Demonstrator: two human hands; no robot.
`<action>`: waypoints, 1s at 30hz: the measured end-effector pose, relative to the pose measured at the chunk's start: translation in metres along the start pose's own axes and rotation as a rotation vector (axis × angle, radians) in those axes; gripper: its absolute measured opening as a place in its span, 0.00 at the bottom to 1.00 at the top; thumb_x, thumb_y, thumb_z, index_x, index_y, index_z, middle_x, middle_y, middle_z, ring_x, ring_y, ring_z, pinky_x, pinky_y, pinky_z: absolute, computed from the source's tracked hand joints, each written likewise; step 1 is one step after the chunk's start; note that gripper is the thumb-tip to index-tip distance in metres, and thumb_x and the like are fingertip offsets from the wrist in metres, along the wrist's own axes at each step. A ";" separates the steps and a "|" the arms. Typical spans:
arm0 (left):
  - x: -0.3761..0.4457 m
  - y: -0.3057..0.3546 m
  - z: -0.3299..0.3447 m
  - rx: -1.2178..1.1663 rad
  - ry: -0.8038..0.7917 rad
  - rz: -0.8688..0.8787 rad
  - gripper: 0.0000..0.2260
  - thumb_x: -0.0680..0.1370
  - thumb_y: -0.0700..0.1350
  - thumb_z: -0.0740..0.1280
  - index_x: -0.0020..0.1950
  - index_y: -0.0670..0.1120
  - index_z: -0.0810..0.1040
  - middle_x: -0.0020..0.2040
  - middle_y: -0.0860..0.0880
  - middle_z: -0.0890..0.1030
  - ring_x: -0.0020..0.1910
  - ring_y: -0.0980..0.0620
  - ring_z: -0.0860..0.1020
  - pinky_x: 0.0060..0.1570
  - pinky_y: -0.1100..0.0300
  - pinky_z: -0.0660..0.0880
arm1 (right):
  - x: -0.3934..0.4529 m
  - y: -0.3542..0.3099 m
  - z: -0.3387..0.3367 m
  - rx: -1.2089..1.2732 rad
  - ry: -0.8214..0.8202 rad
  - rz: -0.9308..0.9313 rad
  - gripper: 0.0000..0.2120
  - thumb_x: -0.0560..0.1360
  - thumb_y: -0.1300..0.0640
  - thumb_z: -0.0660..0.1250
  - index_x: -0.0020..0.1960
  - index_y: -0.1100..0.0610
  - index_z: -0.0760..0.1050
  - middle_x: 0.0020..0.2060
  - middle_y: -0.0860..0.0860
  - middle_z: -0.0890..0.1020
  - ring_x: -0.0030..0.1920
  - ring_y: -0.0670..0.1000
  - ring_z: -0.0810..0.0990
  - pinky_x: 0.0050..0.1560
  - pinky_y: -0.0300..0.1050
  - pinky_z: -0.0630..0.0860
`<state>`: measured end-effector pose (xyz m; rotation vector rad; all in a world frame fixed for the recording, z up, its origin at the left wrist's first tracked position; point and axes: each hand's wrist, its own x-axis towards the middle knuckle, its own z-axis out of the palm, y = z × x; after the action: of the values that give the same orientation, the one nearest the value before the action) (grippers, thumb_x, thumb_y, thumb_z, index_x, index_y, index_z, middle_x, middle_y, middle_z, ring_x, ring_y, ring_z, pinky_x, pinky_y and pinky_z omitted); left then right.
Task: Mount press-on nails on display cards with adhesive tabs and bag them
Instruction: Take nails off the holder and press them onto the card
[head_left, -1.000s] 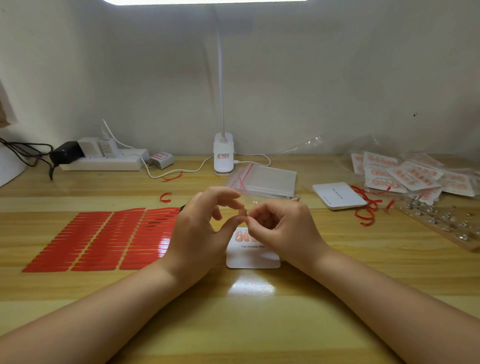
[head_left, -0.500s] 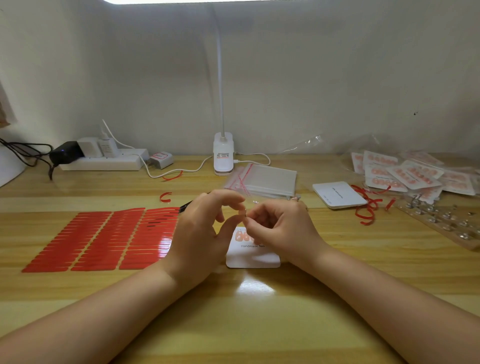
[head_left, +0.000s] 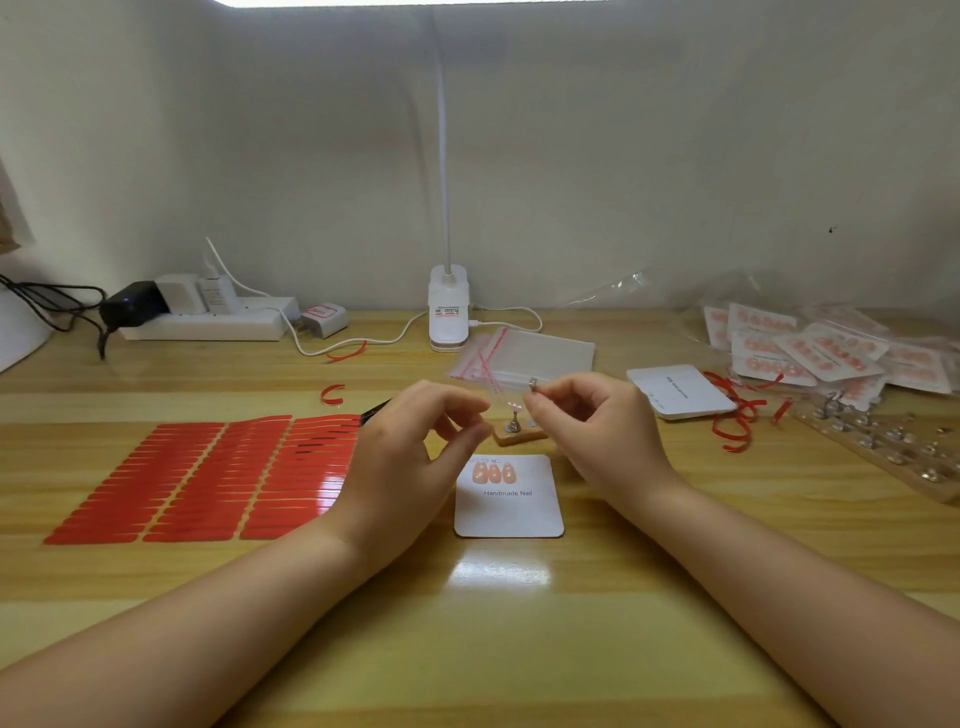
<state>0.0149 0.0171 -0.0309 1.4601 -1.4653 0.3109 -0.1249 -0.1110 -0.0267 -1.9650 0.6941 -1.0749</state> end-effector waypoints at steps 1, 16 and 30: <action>0.000 0.000 0.000 -0.004 -0.006 -0.021 0.07 0.73 0.40 0.74 0.50 0.45 0.81 0.43 0.55 0.80 0.41 0.59 0.77 0.45 0.71 0.72 | 0.002 0.002 -0.001 -0.055 0.016 0.011 0.05 0.72 0.56 0.73 0.38 0.54 0.81 0.29 0.51 0.81 0.30 0.44 0.77 0.35 0.44 0.75; 0.000 0.001 -0.003 -0.072 -0.072 -0.133 0.03 0.72 0.50 0.72 0.44 0.52 0.82 0.38 0.57 0.81 0.40 0.55 0.78 0.41 0.66 0.74 | 0.000 0.001 0.000 -0.503 -0.091 -0.027 0.09 0.73 0.51 0.68 0.38 0.54 0.82 0.30 0.48 0.81 0.35 0.50 0.79 0.39 0.47 0.77; -0.001 0.001 -0.004 -0.080 -0.014 -0.142 0.07 0.73 0.48 0.72 0.49 0.58 0.82 0.40 0.65 0.82 0.39 0.61 0.80 0.41 0.68 0.74 | -0.018 -0.020 0.010 0.123 -0.306 -0.057 0.12 0.77 0.59 0.67 0.38 0.64 0.82 0.23 0.50 0.74 0.32 0.54 0.78 0.35 0.51 0.72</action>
<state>0.0156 0.0207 -0.0297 1.4951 -1.3619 0.1532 -0.1236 -0.0831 -0.0217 -1.9945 0.3991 -0.8047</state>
